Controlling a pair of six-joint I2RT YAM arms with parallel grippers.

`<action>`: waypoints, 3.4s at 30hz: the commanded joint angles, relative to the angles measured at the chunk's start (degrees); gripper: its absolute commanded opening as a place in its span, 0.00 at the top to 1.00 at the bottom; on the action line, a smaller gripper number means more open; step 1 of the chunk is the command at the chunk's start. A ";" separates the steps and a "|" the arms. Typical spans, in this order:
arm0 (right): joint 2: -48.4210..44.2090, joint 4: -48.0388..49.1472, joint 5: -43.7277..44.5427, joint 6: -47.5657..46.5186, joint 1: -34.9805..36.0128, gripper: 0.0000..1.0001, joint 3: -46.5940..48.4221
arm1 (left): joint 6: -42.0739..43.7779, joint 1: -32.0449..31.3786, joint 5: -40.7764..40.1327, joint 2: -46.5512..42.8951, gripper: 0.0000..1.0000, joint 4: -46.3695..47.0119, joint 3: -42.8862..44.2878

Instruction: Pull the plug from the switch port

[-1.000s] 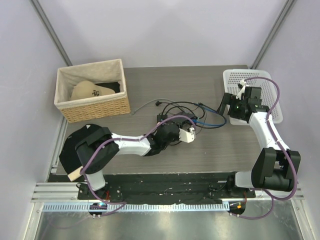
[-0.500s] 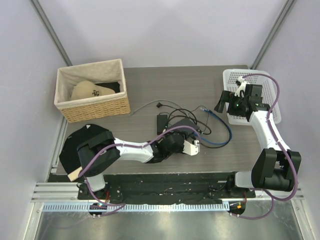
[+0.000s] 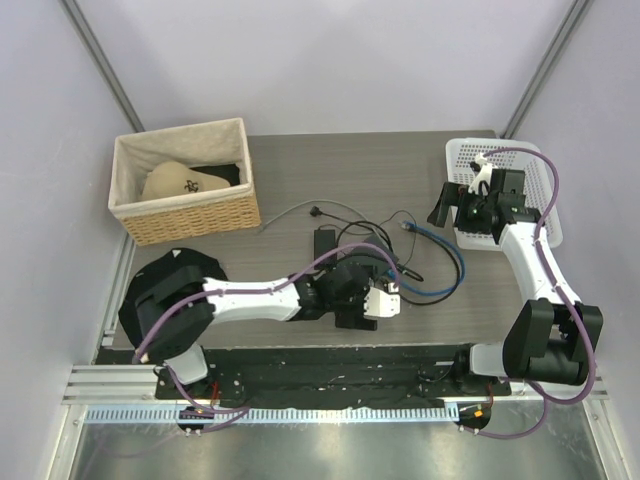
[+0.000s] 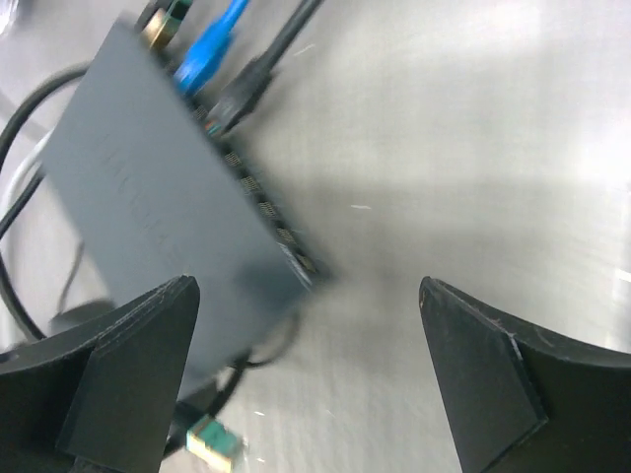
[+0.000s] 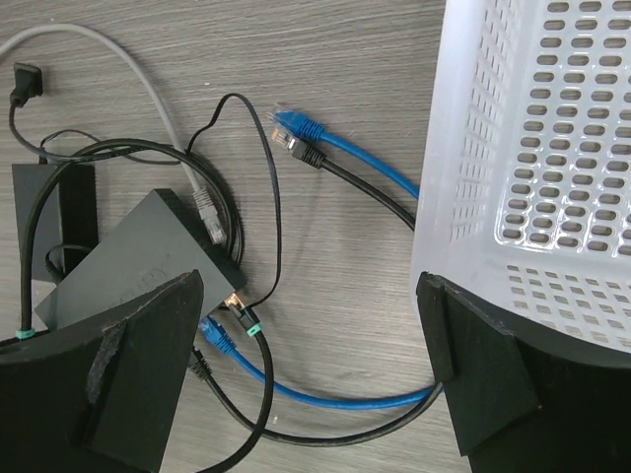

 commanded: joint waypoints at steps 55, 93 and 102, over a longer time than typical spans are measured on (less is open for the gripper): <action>-11.64 6.27 0.50 -11.23 25.61 0.09 -14.28 | -29.53 36.35 39.57 12.59 0.10 -42.85 42.33; 14.80 6.80 5.51 -26.68 25.61 0.93 -5.68 | -31.46 30.82 38.34 21.82 1.00 -47.16 35.14; 23.33 5.66 1.03 -29.85 26.49 0.91 3.99 | -31.46 26.51 39.93 23.40 1.00 -47.06 37.76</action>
